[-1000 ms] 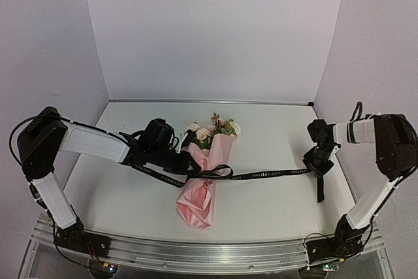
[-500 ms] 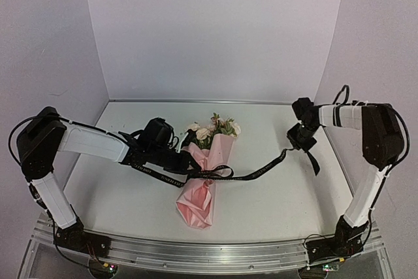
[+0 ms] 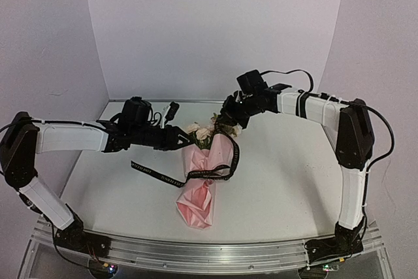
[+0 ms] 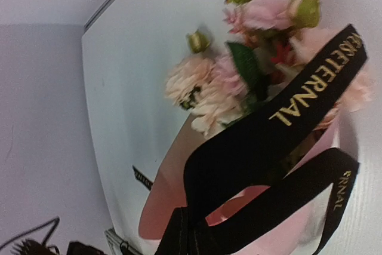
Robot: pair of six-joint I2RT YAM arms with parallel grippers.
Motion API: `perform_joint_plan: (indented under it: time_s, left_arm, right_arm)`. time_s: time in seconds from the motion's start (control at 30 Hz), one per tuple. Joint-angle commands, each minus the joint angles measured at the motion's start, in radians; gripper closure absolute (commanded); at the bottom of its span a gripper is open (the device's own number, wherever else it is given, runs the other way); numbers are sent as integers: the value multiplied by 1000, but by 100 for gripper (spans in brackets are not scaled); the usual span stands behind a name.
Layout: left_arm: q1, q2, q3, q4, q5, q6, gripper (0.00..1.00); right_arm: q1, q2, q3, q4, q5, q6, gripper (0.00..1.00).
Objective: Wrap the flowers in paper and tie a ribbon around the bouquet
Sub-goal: Pass from the left arm to the right
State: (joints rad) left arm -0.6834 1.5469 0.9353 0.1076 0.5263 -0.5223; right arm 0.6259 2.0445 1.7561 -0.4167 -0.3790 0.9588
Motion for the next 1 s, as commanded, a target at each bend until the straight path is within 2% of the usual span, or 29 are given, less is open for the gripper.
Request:
perform_joint_plan:
  time_s: [0.0, 0.23, 0.47, 0.67, 0.77, 0.83, 0.97]
  left_arm:
    - [45, 25, 64, 96, 125, -37, 53]
    - [45, 117, 138, 126, 174, 16, 36]
    - [45, 168, 190, 123, 125, 55, 30]
    - [45, 198, 199, 174, 126, 67, 29]
    - [45, 207, 194, 215, 123, 54, 35]
    - [45, 212, 191, 238, 113, 41, 45]
    - [45, 211, 172, 268, 93, 19, 73]
  right_arm:
    - [19, -17, 20, 93, -194, -92, 100]
    - [52, 8, 63, 130, -322, -84, 100]
    - [62, 14, 71, 137, -375, -58, 100]
    - [70, 37, 82, 170, -432, -5, 100]
    - [71, 42, 80, 174, -442, 8, 99]
    - [72, 40, 69, 173, -438, 11, 99]
    - [73, 17, 23, 169, -405, -7, 95]
